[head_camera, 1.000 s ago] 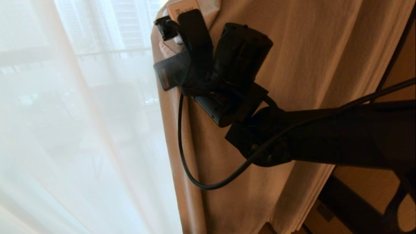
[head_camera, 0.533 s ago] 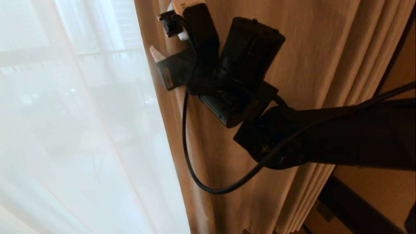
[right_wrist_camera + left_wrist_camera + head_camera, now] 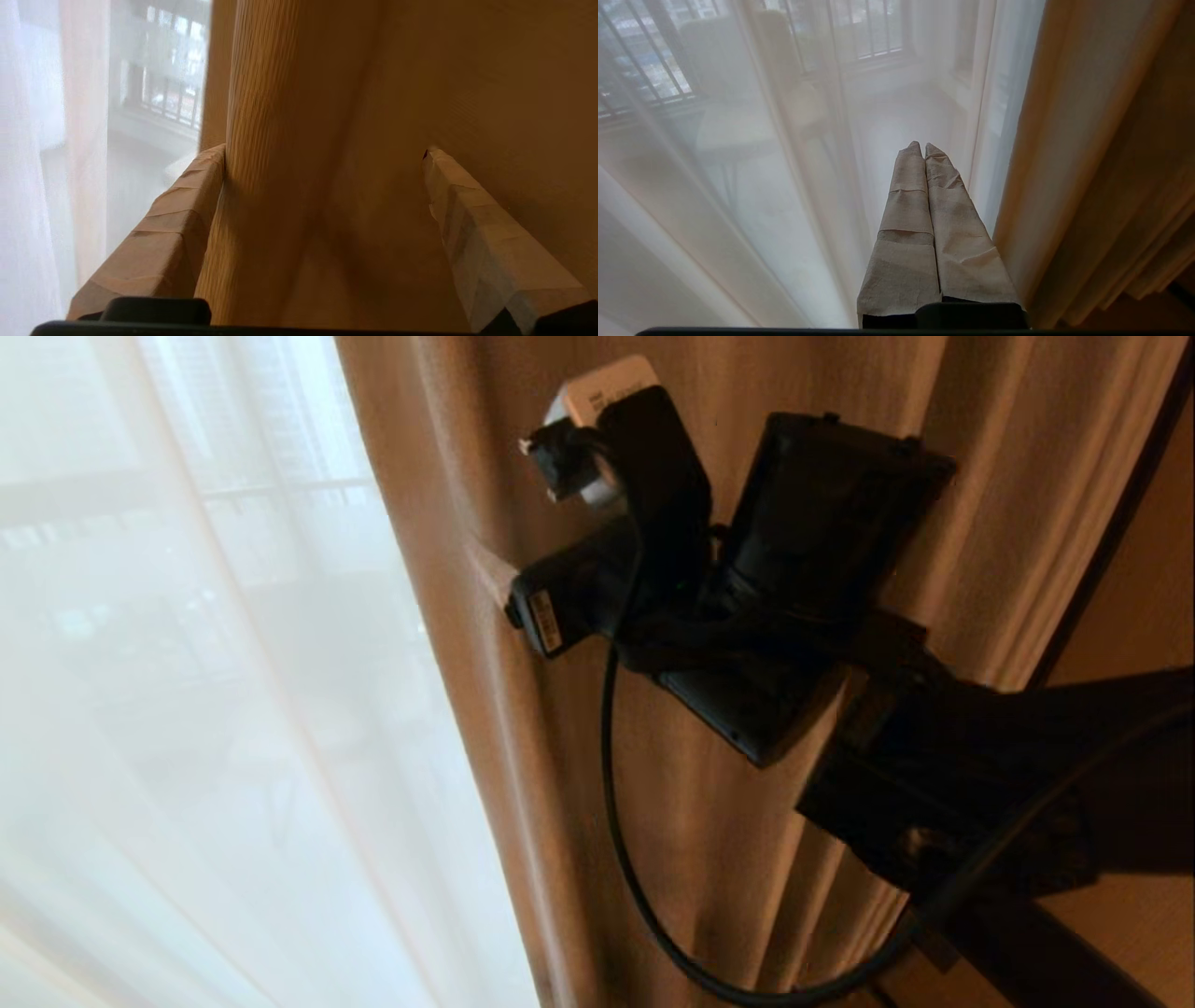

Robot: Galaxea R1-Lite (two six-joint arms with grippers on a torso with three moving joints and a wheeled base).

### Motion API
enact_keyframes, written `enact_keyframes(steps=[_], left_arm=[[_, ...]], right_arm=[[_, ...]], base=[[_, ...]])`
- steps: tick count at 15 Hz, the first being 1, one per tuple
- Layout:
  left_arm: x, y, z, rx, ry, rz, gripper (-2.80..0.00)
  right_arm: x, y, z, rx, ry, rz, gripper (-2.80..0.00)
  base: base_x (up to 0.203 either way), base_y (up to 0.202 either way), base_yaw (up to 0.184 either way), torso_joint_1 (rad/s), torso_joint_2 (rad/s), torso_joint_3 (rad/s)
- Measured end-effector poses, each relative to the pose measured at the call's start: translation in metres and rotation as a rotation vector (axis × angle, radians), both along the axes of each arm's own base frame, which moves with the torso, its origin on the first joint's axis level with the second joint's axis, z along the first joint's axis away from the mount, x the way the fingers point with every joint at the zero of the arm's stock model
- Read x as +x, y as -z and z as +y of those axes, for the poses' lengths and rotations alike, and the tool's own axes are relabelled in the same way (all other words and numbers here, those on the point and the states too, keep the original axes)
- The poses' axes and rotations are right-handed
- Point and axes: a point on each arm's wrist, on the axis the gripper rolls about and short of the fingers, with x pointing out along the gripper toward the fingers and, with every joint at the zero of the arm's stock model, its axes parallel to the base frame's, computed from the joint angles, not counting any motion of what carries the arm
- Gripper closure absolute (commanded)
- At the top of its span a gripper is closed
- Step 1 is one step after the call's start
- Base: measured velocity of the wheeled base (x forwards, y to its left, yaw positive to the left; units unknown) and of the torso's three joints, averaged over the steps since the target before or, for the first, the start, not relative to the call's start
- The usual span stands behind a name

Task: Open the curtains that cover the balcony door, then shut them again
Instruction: Close the outer curtains on both sides

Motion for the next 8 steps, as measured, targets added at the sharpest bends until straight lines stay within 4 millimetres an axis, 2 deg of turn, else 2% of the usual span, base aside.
enact_keyframes(steps=[8], left_arm=[[0.0,0.0,0.0,0.0,0.0,0.0,0.0]], right_arm=[[-0.055,0.015,-0.075,-0.053,0.001,0.048,-2.8]], base=[[0.0,0.0,0.0,0.0,0.0,0.0]])
